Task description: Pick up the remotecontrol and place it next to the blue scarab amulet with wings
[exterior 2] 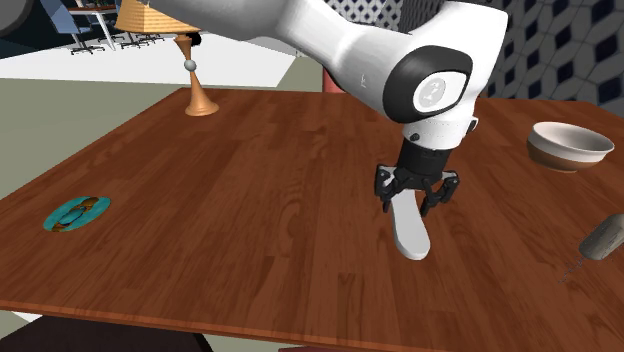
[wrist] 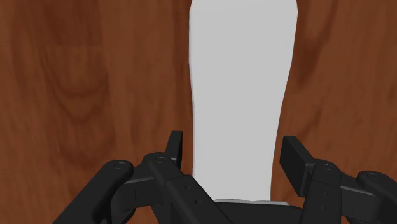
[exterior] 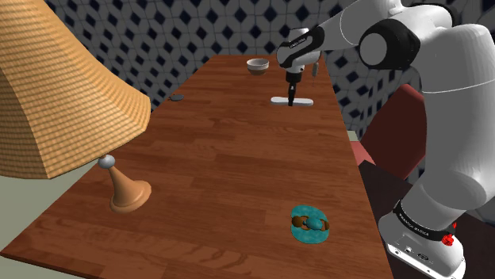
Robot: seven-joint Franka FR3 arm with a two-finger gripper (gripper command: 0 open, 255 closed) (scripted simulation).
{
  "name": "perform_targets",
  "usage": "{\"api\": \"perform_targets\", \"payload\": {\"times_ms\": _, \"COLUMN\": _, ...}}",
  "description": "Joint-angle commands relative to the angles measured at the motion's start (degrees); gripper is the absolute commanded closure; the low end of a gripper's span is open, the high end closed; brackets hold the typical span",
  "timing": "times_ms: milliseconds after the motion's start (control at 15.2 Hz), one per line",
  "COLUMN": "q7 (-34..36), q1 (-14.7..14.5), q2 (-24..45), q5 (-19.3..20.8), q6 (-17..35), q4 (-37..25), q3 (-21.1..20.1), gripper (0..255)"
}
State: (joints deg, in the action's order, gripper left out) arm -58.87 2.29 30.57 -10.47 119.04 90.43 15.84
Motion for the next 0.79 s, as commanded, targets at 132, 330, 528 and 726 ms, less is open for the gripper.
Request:
{"api": "perform_targets", "payload": {"times_ms": 132, "q7": 0.29, "q1": -0.09, "q2": -1.19, "q5": 0.41, "q6": -2.24, "q4": -1.12, "q3": 0.23, "gripper": 255}}
{"api": "perform_targets", "payload": {"times_ms": 330, "q7": 0.51, "q1": -0.14, "q2": -2.01, "q5": 0.71, "q6": -4.13, "q4": -2.23, "q3": 0.39, "gripper": 255}}
{"api": "perform_targets", "payload": {"times_ms": 528, "q7": 0.72, "q1": -0.15, "q2": -2.73, "q5": 0.99, "q6": -6.07, "q4": -3.48, "q3": 0.53, "gripper": 255}}
{"api": "perform_targets", "payload": {"times_ms": 726, "q7": 0.92, "q1": -0.15, "q2": -3.35, "q5": 1.23, "q6": -8.06, "q4": -4.87, "q3": 0.65, "gripper": 255}}
